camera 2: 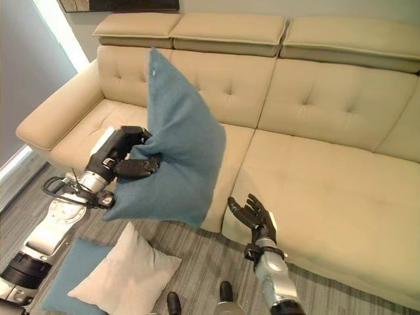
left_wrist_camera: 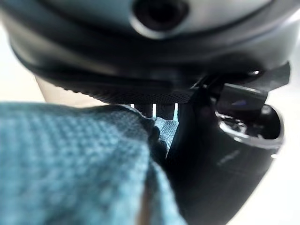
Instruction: Pick up all the scattered cushions and arrange them neatly on the sofa.
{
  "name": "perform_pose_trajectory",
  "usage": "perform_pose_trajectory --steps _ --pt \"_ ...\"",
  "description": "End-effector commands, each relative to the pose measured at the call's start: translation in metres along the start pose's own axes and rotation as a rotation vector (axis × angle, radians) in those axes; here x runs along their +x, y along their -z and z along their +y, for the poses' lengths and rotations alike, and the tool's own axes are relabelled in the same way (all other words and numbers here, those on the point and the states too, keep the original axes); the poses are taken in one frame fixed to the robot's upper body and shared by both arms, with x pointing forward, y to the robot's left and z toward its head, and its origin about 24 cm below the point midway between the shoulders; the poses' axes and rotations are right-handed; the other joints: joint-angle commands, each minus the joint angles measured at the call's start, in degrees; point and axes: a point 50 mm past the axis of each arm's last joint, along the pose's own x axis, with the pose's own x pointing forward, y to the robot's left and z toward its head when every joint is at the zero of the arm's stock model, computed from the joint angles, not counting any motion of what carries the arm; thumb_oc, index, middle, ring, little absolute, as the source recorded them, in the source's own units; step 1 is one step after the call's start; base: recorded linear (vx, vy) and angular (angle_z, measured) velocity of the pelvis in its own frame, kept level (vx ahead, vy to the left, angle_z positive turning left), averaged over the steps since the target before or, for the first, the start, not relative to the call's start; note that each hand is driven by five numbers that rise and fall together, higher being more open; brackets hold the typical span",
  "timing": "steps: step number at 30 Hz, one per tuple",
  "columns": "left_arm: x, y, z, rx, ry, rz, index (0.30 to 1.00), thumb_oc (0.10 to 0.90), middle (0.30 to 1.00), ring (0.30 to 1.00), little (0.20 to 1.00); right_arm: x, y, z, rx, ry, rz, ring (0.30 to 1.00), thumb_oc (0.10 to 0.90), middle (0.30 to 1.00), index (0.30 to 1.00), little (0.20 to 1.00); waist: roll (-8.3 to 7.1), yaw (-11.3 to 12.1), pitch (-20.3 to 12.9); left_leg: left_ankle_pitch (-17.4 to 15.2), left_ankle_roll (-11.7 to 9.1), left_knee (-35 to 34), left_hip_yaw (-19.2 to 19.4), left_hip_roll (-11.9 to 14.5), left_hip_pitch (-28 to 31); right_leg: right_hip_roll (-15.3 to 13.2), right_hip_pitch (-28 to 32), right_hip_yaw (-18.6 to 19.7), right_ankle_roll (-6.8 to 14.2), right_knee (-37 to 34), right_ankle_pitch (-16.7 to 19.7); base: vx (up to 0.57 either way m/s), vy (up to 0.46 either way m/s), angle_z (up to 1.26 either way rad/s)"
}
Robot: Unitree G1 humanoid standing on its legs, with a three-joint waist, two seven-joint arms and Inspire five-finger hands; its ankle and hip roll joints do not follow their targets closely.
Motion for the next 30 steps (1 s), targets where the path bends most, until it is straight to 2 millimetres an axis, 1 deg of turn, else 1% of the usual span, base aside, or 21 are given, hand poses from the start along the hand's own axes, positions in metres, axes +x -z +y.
perform_pose_trajectory --steps 1,2,3,4,5,9,14,15,16,18,19,20,21,22,26,27,28,30 --pt "0.017 -0.109 0.016 -0.038 -0.034 -0.579 0.300 0.400 0.300 0.300 0.300 0.012 -0.024 0.007 0.052 -0.056 -0.114 0.900 0.800 0.900 0.900 0.900 -1.30 1.0 -11.6 -7.0 -1.5 0.2 0.2 -1.3 0.8 -1.3 3.8 -1.7 3.9 1.9 -9.7 0.00 0.000 0.00" --pt "0.016 -0.112 0.011 -0.088 0.001 -0.596 0.300 0.400 0.300 0.300 0.300 0.014 -0.025 0.012 0.104 -0.077 -0.113 0.900 0.800 0.900 0.900 0.900 -1.44 1.3 -11.6 -7.0 -1.6 0.2 0.2 -1.3 0.9 -1.4 4.0 -1.8 3.8 1.7 -9.7 0.00 0.000 0.00" --pt "0.015 -0.113 0.010 -0.102 0.009 -0.604 0.300 0.400 0.300 0.300 0.300 0.015 -0.025 0.014 0.128 -0.089 -0.111 0.900 0.800 0.900 0.900 0.900 -1.49 1.4 -11.6 -7.0 -1.6 0.2 0.1 -1.3 0.9 -1.4 4.1 -1.8 3.8 1.7 -9.7 0.00 0.000 0.00" --pt "0.014 -0.116 0.006 -0.129 0.037 -0.619 0.300 0.400 0.300 0.300 0.300 0.015 -0.023 0.022 0.179 -0.126 -0.100 0.900 0.800 0.900 0.900 0.900 -1.51 1.6 -11.5 -7.0 -1.6 0.2 0.0 -1.3 0.9 -1.4 4.2 -1.8 3.8 1.6 -9.7 0.00 0.000 0.00" --pt "0.014 -0.116 0.006 -0.129 0.037 -0.618 0.300 0.400 0.300 0.300 0.300 0.015 -0.023 0.022 0.179 -0.126 -0.100 0.900 0.800 0.900 0.900 0.900 -1.51 1.6 -11.5 -7.0 -1.6 0.2 0.0 -1.3 0.9 -1.4 4.2 -1.8 3.8 1.6 -9.7 0.00 -0.001 0.03" --pt "0.014 -0.123 0.001 -0.164 0.072 -0.652 0.300 0.400 0.300 0.300 0.300 0.012 -0.016 0.040 0.288 -0.218 -0.062 0.900 0.800 0.900 0.900 0.900 -1.57 1.9 -11.5 -6.9 -1.6 0.2 -0.1 -1.5 0.8 -1.4 4.3 -2.1 3.8 1.5 -9.7 0.00 -0.001 0.06" --pt "0.016 -0.130 0.000 -0.179 0.073 -0.684 0.300 0.400 0.300 0.300 0.300 0.009 -0.013 0.062 0.360 -0.324 -0.043 0.900 0.800 0.900 0.900 0.900 -1.82 2.2 -11.5 -6.8 -1.7 0.2 -0.4 -1.5 0.7 -1.4 4.3 -2.4 3.7 1.7 -9.7 0.00 -0.001 0.04" --pt "0.016 -0.130 0.000 -0.179 0.073 -0.684 0.300 0.400 0.300 0.300 0.300 0.008 -0.013 0.062 0.360 -0.324 -0.043 0.900 0.800 0.900 0.900 0.900 -1.82 2.2 -11.5 -6.8 -1.7 0.2 -0.4 -1.5 0.7 -1.4 4.3 -2.4 3.7 1.7 -9.7 0.00 0.000 0.00" --pt "0.018 -0.129 -0.002 -0.197 0.073 -0.682 0.300 0.400 0.300 0.300 0.300 0.006 -0.017 0.073 0.382 -0.373 -0.050 0.900 0.800 0.900 0.900 0.900 -1.97 2.4 -11.6 -6.7 -1.7 0.2 -0.5 -1.5 0.7 -1.4 4.3 -2.5 3.6 1.8 -9.7 0.00 0.000 0.00" --pt "0.018 -0.128 -0.003 -0.199 0.070 -0.678 0.300 0.400 0.300 0.300 0.300 0.005 -0.018 0.077 0.393 -0.391 -0.053 0.900 0.800 0.900 0.900 0.900 -2.04 2.4 -11.6 -6.7 -1.7 0.2 -0.6 -1.5 0.7 -1.4 4.3 -2.5 3.6 1.8 -9.7 0.00 0.001 0.02" --pt "0.018 -0.121 -0.006 -0.225 0.061 -0.656 0.300 0.400 0.300 0.300 0.300 0.002 -0.028 0.091 0.424 -0.456 -0.093 0.587 0.591 0.587 0.587 0.587 -2.30 2.6 -11.5 -6.7 -1.7 0.2 -0.7 -1.5 0.7 -1.3 4.2 -2.6 3.5 1.8 -9.7 0.00 0.000 0.04" --pt "0.018 -0.121 -0.006 -0.225 0.060 -0.655 0.300 0.400 0.300 0.300 0.300 0.002 -0.028 0.091 0.423 -0.456 -0.092 0.540 0.560 0.540 0.540 0.540 -2.29 2.6 -11.6 -6.7 -1.7 0.2 -0.7 -1.5 0.7 -1.3 4.2 -2.6 3.5 1.8 -9.8 0.00 0.001 0.04" --pt "0.018 -0.110 -0.010 -0.279 0.051 -0.616 0.300 0.400 0.300 0.300 0.300 0.000 -0.039 0.099 0.424 -0.499 -0.133 0.300 0.400 0.300 0.300 0.300 -2.50 2.6 -11.4 -6.7 -1.7 0.2 -0.8 -1.4 0.7 -1.3 4.2 -2.6 3.5 1.8 -9.7 0.00 0.001 0.03" --pt "0.018 -0.110 -0.010 -0.279 0.050 -0.616 0.300 0.400 0.300 0.300 0.300 -0.001 -0.039 0.099 0.423 -0.498 -0.133 0.300 0.400 0.300 0.300 0.300 -2.48 2.6 -11.5 -6.7 -1.7 0.2 -0.8 -1.4 0.7 -1.3 4.2 -2.6 3.5 1.8 -9.7 0.00 0.002 0.04" --pt "0.017 -0.090 -0.017 -0.322 0.036 -0.534 0.300 0.400 0.300 0.300 0.300 -0.005 -0.058 0.104 0.396 -0.545 -0.210 0.300 0.400 0.300 0.300 0.300 -2.87 2.7 -11.3 -6.8 -1.5 0.2 -0.8 -1.4 0.6 -1.4 4.0 -2.5 3.4 2.1 -9.7 0.00 0.000 0.00" --pt "0.016 -0.082 -0.019 -0.331 0.028 -0.504 0.300 0.400 0.300 0.300 0.300 -0.007 -0.064 0.104 0.381 -0.557 -0.243 0.300 0.400 0.300 0.300 0.300 -3.09 2.7 -11.3 -6.9 -1.5 0.2 -0.7 -1.3 0.7 -1.4 4.0 -2.5 3.4 2.2 -9.7 0.00 0.000 0.00" --pt "0.015 -0.082 -0.019 -0.331 0.028 -0.504 0.300 0.400 0.300 0.300 0.300 -0.007 -0.064 0.104 0.381 -0.557 -0.243 0.300 0.400 0.300 0.300 0.300 -3.08 2.7 -11.4 -6.9 -1.5 0.2 -0.7 -1.3 0.7 -1.4 4.0 -2.5 3.4 2.2 -9.7 0.00 0.000 0.00" --pt "0.014 -0.073 -0.020 -0.340 0.014 -0.468 0.300 0.400 0.300 0.300 0.300 -0.009 -0.069 0.102 0.356 -0.556 -0.269 0.300 0.400 0.300 0.300 0.300 -3.34 2.7 -11.4 -7.0 -1.4 0.2 -0.6 -1.2 0.8 -1.4 3.9 -2.4 3.4 2.2 -9.7 0.00 0.000 0.00"
